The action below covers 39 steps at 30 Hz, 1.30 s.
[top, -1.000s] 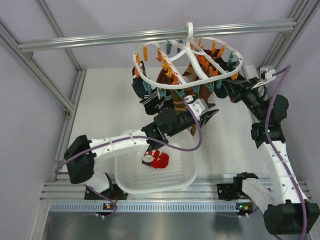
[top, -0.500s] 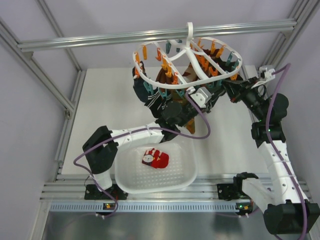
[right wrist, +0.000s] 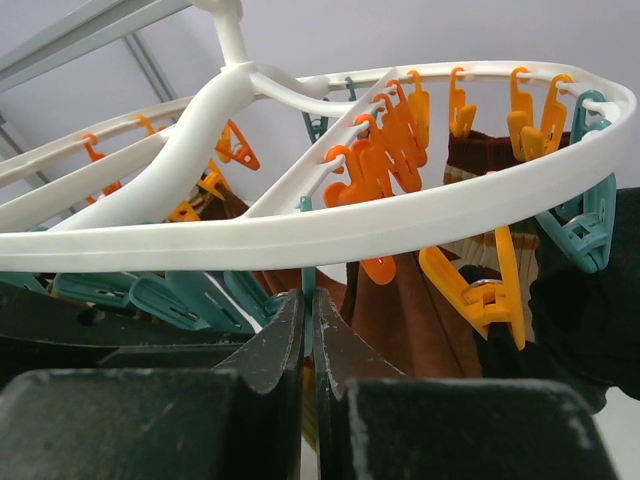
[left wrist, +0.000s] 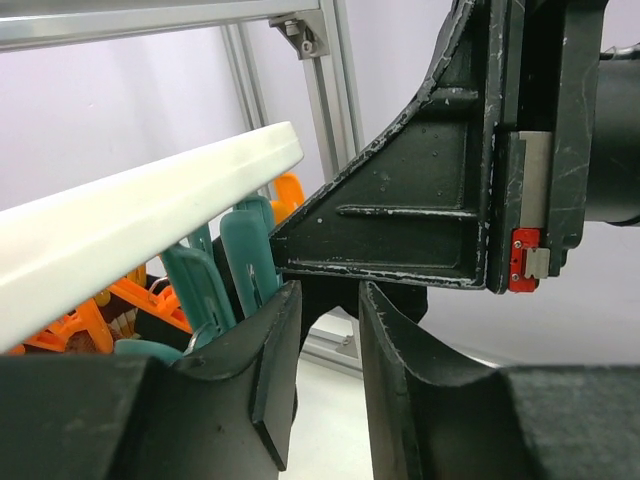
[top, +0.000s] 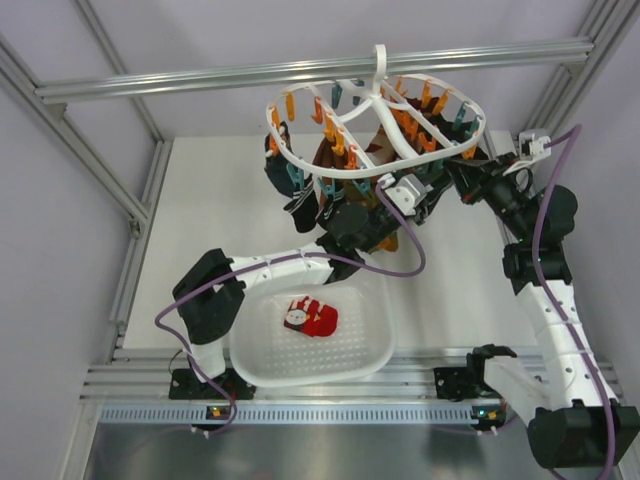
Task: Clip the socks to the hanger
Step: Open the clamp at the hanger.
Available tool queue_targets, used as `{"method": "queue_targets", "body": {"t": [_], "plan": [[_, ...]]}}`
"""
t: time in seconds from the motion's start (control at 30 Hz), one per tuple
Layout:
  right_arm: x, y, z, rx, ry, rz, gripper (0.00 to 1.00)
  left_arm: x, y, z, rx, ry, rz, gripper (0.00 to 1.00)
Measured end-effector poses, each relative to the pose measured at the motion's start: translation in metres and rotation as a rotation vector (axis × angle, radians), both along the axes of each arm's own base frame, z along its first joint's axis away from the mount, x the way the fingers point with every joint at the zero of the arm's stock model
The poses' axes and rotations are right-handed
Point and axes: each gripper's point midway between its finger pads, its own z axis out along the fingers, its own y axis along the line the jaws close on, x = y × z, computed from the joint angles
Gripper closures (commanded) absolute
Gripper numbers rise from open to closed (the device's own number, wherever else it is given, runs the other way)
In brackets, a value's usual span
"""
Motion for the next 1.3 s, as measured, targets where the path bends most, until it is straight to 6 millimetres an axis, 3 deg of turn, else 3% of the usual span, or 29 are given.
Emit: {"method": "queue_targets", "body": {"t": [0.37,0.6,0.97,1.3], "plan": [[0.000,0.000,0.003,-0.012,-0.007,-0.001,1.00,0.012,0.007,-0.025,0.049,0.021,0.047,0.62],[0.000,0.000,0.000,-0.015,0.005,-0.001,1.00,0.028,0.020,-0.024,0.044,0.026,0.102,0.61],[-0.001,0.000,0.002,-0.014,-0.003,-0.001,1.00,0.026,0.016,-0.020,0.049,0.013,0.076,0.60],[-0.002,0.002,0.003,-0.009,-0.006,0.012,1.00,0.019,0.005,0.000,0.023,-0.028,0.020,0.60]]}}
